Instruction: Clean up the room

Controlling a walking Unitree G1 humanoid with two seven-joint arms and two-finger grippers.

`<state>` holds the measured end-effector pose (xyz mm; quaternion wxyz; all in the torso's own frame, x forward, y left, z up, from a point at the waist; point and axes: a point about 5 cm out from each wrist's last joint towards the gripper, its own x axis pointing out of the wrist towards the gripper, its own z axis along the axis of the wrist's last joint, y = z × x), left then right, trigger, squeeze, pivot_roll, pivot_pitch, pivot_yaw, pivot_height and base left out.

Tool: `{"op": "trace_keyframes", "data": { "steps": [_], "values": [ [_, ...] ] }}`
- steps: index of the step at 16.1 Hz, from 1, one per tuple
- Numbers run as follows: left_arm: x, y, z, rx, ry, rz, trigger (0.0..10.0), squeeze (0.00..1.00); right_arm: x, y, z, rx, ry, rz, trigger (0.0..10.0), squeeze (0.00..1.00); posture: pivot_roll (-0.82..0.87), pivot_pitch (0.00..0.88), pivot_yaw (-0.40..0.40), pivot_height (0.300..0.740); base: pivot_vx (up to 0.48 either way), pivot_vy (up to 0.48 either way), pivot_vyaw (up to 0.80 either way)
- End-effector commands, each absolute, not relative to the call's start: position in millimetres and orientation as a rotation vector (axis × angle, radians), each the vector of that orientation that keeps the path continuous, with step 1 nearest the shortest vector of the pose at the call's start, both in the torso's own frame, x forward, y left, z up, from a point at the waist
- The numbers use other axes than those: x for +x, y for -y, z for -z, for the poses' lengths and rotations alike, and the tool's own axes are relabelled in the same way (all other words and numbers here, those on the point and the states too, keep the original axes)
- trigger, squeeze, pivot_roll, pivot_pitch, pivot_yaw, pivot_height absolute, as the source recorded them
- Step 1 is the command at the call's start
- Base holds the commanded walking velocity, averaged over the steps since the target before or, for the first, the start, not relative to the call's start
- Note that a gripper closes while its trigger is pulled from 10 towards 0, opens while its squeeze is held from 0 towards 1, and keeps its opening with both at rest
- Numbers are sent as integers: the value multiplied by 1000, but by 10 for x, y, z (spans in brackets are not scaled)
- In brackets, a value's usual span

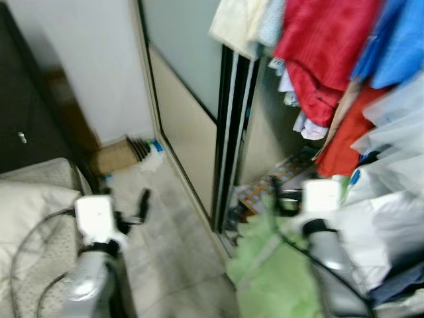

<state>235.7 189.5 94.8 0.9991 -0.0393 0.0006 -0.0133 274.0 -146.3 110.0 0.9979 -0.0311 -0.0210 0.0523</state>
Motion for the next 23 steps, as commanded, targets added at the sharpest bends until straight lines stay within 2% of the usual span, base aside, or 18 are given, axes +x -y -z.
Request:
{"op": "trace_keyframes", "data": {
  "steps": [1, 13, 23],
  "values": [
    [2381, -1823, -968, -82, 5, 51, 10000, 0, 2728, 1577, -1085, -80, 32, -76, 10000, 0, -12, 50, -23, 740, 0, -480, 0],
    [2390, -1836, -959, -123, 6, 35, 10000, 0, 2740, 1567, -1085, -89, 32, -90, 10000, 0, -13, 49, -27, 740, 0, 0, 0],
    [2405, -1871, -984, -98, 22, 4, 10000, 0, 2803, 1532, -1117, -91, 48, -89, 10000, 0, -11, 45, -20, 740, 0, 0, 800]
  ]
}}
